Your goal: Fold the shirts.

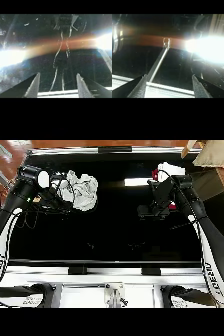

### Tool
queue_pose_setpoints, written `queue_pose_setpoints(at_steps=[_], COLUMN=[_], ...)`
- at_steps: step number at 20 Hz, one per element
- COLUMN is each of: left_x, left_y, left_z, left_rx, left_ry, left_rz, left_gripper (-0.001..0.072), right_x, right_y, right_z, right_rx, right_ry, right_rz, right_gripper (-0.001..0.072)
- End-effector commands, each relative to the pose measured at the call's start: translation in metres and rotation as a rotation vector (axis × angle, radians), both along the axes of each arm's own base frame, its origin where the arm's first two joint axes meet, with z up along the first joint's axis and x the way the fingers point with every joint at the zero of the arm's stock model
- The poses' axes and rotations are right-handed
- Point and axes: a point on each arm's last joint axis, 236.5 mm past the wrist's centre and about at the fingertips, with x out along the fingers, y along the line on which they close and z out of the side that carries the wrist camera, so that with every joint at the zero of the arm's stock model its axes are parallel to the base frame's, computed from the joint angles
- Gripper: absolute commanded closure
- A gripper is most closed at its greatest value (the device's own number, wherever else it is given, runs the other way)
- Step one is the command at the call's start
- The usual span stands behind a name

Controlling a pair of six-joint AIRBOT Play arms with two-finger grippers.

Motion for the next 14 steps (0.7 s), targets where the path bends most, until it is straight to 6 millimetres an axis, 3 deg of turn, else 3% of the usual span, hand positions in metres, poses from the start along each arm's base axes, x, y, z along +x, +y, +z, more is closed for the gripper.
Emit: queue_pose_setpoints(at_steps=[1, 14], left_x=[0.0002, 0.0003], left_y=[-0.0002, -0.0002], left_z=[0.0004, 0.0004], left_rx=[0.000, 0.000], left_ry=[-0.001, -0.001], left_rz=[0.000, 0.000], left_gripper=[0.0160, 0.0160], right_x=[0.0001, 0.0031], right_y=[0.0004, 0.0013], right_z=[0.0000, 0.0003], right_rx=[0.000, 0.004], right_ry=[0.000, -0.012], right_rz=[0.000, -0.002], right_gripper=[0.0040, 0.0041])
